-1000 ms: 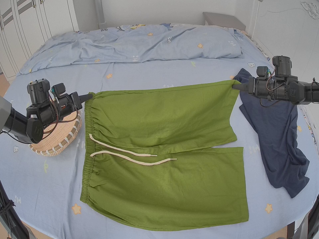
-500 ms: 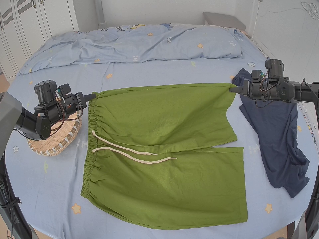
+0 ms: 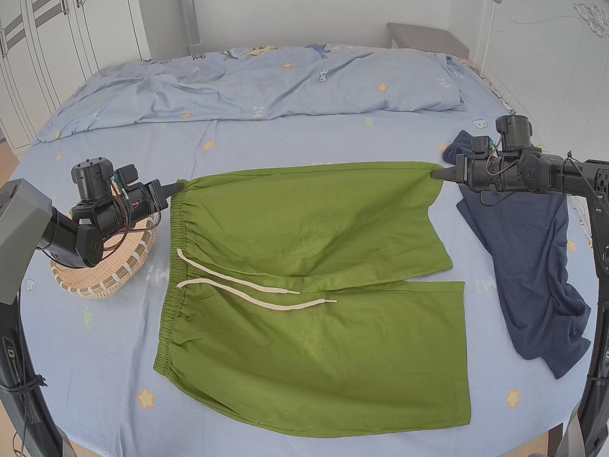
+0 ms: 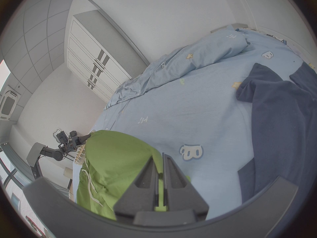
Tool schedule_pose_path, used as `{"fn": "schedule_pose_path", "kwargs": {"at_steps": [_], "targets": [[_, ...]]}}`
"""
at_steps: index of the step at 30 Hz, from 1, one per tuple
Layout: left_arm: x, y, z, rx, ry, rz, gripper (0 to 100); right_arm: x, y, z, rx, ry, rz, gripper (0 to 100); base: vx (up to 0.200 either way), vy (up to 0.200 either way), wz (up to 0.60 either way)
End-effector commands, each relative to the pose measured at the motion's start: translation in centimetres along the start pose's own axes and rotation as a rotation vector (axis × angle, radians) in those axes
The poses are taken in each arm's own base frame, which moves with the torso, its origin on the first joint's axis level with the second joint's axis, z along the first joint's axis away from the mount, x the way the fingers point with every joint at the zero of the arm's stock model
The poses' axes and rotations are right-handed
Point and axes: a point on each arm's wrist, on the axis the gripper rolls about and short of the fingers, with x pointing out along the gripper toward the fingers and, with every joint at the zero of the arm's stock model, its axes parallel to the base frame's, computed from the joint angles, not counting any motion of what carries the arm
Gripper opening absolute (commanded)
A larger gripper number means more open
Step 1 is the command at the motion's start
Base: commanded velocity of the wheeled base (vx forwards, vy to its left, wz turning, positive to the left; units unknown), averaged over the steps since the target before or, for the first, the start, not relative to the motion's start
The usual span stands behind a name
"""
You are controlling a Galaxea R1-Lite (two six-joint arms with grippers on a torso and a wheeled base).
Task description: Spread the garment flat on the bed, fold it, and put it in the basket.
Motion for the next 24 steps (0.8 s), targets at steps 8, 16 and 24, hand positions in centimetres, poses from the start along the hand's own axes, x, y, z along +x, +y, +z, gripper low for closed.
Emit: {"fn": "schedule_pose_path", "kwargs": {"at_steps": [8,16,24], "targets": [[0.4,0.4,-0.5,-0.004,0.008,0.002,0,1.0,-0.5,-0.4,0.002,0.007,-0.009,0,0.0,0.0,0.0],[0.8,0.5,-0.9,-0.005,0.015,-0.001,100,2.1,-0.9,-1.0,0.017,0.034,-0.006,100,0.0,0.0,0.0],[0.7,0.1,-0.7,0.004,0.002,-0.012,100,2.3,-1.1,-1.2,0.022,0.039,-0.008,100,0.0,0.0,0.0]]}}
